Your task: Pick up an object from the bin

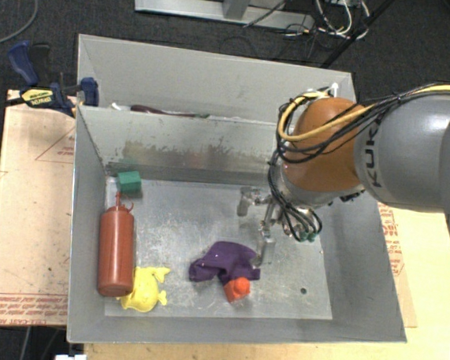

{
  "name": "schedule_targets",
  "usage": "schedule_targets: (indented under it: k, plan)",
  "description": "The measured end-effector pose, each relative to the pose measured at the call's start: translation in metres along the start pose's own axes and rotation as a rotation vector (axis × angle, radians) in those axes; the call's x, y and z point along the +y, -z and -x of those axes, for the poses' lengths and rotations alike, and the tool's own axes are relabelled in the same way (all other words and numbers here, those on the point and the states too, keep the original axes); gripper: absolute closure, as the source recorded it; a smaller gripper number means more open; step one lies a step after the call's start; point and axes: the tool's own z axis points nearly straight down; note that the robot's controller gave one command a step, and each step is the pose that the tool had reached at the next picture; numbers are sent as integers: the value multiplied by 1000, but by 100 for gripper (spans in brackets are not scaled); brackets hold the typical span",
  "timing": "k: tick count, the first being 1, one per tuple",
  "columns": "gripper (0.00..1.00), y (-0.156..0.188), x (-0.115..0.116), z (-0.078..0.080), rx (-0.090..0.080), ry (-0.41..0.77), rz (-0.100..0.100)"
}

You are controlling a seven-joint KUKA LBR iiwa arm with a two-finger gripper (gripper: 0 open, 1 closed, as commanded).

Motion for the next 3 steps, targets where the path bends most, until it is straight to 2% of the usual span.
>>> schedule_targets:
  k: [1,2,3]
  plan:
    - [0,-12,-16,-5,4,196,-9]
    - [0,-20,13,-10,1,241,-1]
    - [0,-24,36,-4,1,491,-4]
